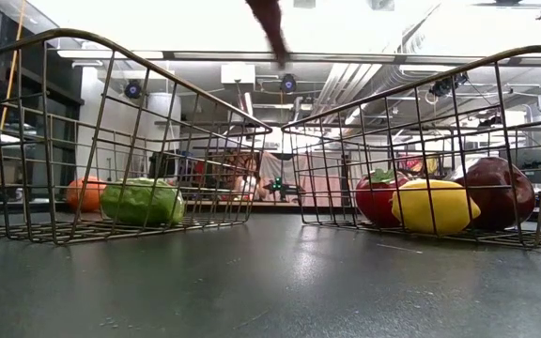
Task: Sort produce into baskets
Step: Put the right red chili pepper into the left basket, then put the right lemon into the right basket
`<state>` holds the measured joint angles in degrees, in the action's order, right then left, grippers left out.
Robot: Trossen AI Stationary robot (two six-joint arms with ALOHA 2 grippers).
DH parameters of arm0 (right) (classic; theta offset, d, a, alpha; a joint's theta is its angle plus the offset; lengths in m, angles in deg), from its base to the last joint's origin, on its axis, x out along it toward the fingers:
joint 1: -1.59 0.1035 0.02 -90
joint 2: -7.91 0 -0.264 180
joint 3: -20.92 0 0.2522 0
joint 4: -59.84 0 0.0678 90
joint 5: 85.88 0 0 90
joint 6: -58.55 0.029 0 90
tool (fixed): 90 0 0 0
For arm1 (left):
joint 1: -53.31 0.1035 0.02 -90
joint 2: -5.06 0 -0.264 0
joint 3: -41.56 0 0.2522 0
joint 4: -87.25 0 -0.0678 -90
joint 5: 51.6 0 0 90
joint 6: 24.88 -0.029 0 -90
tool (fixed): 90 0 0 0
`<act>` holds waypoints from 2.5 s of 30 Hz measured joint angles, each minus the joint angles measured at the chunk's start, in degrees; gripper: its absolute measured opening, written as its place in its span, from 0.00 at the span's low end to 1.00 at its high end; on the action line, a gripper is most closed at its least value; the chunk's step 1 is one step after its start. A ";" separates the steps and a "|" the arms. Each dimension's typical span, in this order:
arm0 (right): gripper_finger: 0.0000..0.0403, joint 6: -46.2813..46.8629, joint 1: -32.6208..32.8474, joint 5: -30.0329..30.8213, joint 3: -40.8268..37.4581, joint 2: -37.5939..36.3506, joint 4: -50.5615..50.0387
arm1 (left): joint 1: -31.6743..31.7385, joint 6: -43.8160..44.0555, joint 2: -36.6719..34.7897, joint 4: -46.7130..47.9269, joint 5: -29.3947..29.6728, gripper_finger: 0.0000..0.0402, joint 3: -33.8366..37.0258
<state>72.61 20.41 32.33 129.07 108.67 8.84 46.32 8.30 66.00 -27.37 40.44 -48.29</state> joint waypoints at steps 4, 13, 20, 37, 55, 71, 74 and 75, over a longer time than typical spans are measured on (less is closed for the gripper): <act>0.30 -2.51 -5.16 -2.86 -0.04 1.58 10.21 | -5.67 2.50 -0.24 -0.46 0.46 0.81 2.11; 0.51 -0.55 -10.48 -9.83 -0.09 5.64 19.68 | -18.01 8.45 -0.59 0.91 10.15 0.81 2.33; 0.76 0.71 -12.22 -8.03 0.49 5.75 21.02 | -22.78 15.58 -0.60 5.15 12.66 0.81 2.29; 0.82 -4.86 -13.96 -1.57 4.55 -2.75 -18.66 | -46.77 39.53 24.96 5.52 3.11 0.81 2.29; 0.82 -1.32 -13.96 2.66 4.22 -6.48 -25.97 | -51.31 41.03 44.11 16.03 9.96 0.81 2.29; 0.82 0.48 -13.94 2.68 4.13 -6.44 -26.62 | -50.68 44.97 52.28 13.47 7.20 0.76 2.16; 0.82 0.48 -13.92 2.66 4.11 -6.44 -26.62 | -50.66 46.21 52.28 12.18 6.49 0.66 2.10; 0.82 0.48 -13.92 2.66 4.11 -6.44 -26.62 | -50.66 47.10 52.08 12.24 6.37 0.62 1.96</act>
<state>73.09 6.49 34.99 133.18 102.23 -17.78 -4.34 55.40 118.09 -15.13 46.81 -46.33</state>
